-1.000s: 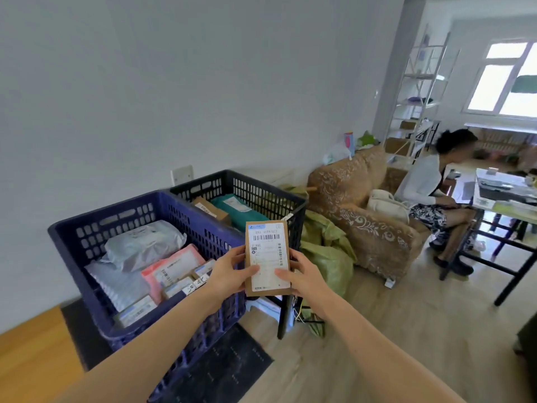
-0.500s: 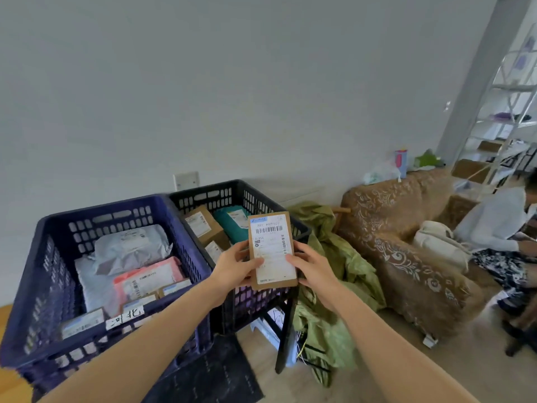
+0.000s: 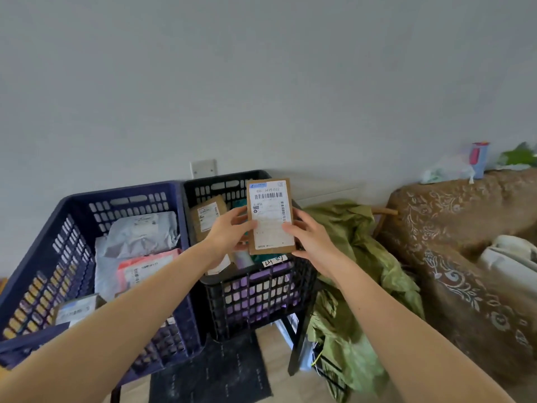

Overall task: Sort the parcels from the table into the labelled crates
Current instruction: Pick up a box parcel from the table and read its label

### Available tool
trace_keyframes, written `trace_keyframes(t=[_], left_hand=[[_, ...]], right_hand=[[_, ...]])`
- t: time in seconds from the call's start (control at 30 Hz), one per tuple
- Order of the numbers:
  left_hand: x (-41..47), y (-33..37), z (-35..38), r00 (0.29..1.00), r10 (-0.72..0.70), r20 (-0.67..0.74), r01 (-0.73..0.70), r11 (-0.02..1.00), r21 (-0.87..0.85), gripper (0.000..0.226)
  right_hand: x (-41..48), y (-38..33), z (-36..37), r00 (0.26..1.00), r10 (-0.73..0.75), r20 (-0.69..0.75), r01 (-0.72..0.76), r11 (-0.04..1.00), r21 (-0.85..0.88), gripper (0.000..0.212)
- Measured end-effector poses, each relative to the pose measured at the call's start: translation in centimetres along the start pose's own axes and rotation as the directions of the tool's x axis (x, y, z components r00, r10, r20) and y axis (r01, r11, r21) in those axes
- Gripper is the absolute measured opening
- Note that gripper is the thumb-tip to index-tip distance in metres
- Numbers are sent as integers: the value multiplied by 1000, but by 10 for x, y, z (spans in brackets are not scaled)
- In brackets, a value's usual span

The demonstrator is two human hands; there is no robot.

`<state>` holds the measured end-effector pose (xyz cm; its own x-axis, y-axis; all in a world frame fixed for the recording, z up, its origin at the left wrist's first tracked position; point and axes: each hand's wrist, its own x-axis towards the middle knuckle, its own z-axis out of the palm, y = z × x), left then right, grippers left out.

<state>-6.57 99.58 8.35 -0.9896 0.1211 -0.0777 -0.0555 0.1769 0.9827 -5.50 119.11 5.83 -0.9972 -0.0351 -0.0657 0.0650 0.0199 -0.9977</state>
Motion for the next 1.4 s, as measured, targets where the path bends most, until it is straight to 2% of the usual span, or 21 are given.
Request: trace_keyframes(t=[0.13,0.4,0.47,0.6,0.7,0.8,0.93,1.1,1.23,1.4], left_hand=[[33,-11,0,998,-58,-40,57,998,-26,39],[92,-31,-14,992,-123,-26,121,989,-80,32],[106,-35,-21,991,-136,-21,134,988,-77,43],[125,-50,-30,986,-168,17,169,983,-74,83],[130,-63,-29,975,-219,43,221,974,-51,93],[134,-73,-24,962,-265,64,266,964,4,84],[141,-82,-25,949,-316,15,315,949,27,62],[139,-98,-29,941,-338,-30,339,935,103,34],[136,-104,-28,943,-331,-40,331,913,237,30],[130,-101,-25,948,-316,-40,307,873,379,43]], right_hand=[[39,8,-3,998,48,48,-47,999,-21,49],[104,18,-12,990,115,80,-105,988,-115,40],[119,19,-12,986,135,93,-122,984,-129,39],[140,30,-10,971,203,127,-176,965,-192,47],[149,46,-16,947,280,158,-240,943,-232,55],[158,57,-24,914,357,195,-304,918,-256,55],[173,65,-36,867,428,256,-361,892,-272,41],[187,71,-45,815,490,310,-368,850,-377,52],[197,69,-42,773,520,364,-325,816,-477,48],[208,67,-38,755,529,389,-283,797,-534,52]])
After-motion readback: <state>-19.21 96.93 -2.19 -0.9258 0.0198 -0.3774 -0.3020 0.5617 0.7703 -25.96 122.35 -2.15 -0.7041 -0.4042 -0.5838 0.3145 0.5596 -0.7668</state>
